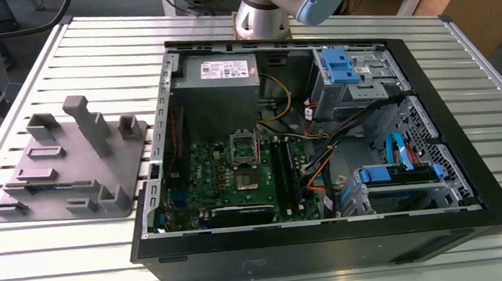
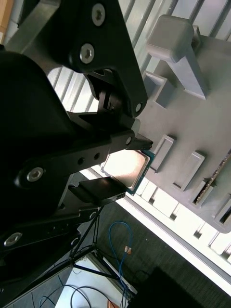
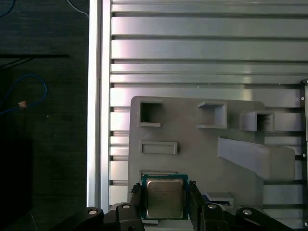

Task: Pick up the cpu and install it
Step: 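Pick up the cpu and move it towards the insertion slot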

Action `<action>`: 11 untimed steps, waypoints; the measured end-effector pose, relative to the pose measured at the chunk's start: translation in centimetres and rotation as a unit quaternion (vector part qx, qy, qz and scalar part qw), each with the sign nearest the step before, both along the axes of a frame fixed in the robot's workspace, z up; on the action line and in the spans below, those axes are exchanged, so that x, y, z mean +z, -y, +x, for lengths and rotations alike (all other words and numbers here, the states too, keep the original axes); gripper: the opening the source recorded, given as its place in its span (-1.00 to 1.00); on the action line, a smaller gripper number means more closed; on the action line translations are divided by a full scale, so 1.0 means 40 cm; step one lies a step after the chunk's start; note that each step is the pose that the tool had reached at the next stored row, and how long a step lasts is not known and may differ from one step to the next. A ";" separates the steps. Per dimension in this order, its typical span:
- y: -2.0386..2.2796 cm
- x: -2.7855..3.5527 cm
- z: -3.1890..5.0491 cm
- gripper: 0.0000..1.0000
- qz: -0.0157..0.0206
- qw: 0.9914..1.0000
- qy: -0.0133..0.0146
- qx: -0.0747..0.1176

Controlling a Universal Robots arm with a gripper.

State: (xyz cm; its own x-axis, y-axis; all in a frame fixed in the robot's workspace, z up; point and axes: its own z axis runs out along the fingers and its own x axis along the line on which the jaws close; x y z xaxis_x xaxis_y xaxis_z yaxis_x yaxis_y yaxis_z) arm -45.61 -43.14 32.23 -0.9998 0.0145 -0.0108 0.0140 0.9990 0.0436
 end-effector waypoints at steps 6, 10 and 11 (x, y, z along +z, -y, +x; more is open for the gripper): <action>0.000 0.000 0.011 -0.06 0.000 1.000 0.000 0.000; 0.000 0.000 0.026 -0.06 0.000 1.000 0.000 0.000; 0.000 0.000 0.030 -0.06 0.000 1.000 0.000 0.000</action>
